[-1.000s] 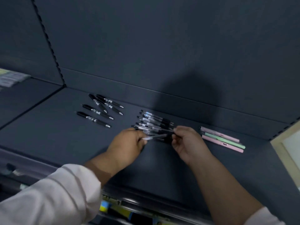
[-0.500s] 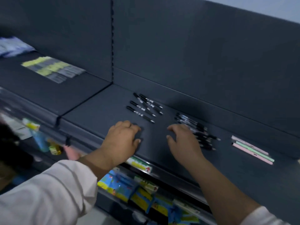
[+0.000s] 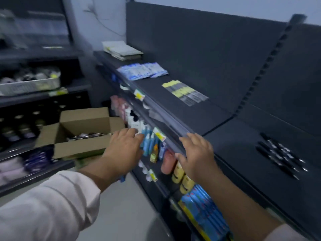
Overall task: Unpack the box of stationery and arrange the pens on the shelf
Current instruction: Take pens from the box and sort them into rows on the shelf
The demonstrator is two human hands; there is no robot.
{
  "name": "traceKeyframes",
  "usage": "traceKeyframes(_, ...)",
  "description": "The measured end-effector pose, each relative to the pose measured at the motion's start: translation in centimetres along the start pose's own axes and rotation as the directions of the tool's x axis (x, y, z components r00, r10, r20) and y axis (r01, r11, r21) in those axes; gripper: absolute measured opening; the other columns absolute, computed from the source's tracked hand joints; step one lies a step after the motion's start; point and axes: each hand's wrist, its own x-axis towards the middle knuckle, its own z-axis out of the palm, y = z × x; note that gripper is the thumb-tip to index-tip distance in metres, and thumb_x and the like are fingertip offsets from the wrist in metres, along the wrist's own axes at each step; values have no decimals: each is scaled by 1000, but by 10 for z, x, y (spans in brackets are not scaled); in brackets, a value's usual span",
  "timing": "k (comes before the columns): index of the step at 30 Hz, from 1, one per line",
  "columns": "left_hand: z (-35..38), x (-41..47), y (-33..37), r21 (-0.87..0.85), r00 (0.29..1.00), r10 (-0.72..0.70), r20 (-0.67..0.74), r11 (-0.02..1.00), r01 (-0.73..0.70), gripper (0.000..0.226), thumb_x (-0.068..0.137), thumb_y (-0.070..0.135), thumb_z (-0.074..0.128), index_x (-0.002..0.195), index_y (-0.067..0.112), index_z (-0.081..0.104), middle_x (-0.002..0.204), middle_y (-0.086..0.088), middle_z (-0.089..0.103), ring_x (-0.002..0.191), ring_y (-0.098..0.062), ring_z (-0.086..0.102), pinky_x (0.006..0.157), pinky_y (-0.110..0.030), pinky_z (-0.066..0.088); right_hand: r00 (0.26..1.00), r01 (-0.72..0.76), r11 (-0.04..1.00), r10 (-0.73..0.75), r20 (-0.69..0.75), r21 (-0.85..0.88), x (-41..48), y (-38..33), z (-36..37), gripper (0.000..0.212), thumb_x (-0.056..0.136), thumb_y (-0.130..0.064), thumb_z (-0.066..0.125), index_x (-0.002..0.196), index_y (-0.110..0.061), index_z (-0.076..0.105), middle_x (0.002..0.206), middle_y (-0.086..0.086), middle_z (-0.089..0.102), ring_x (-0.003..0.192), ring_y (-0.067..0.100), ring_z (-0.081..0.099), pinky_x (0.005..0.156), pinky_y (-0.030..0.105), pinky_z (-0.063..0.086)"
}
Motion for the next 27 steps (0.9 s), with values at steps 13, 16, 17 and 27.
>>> traceKeyframes(13,36,-18,-179,-9,891,-446,88,894,448,53,92,39,48,141,23,35,141,0,41,129,-22,38,105,-36,31,899,304,945,-326,292,121,149,-138,86,56,97,-41,46,147,-24,29,156,-1,20,142,22,20,116,41,19)
traceKeyframes(16,47,9,-217,20,860,-503,86,864,503,54,92,42,48,141,23,36,142,1,40,129,-22,37,103,-36,31,864,348,924,-382,328,159,203,-161,113,56,97,-40,45,147,-24,27,157,0,19,143,22,18,117,41,17)
traceKeyframes(17,51,21,-231,23,847,-525,86,851,525,55,92,43,48,142,23,35,143,0,39,130,-22,36,103,-36,31,853,362,917,-399,338,169,223,-169,122,56,97,-40,45,148,-24,27,157,0,19,143,22,18,117,40,16)
traceKeyframes(27,116,128,-349,4,701,-680,214,718,696,51,91,39,50,139,23,40,138,-2,45,125,-26,41,99,-35,32,724,473,861,-502,473,190,398,-241,220,53,95,-36,49,144,-23,33,151,1,29,138,24,27,112,39,22)
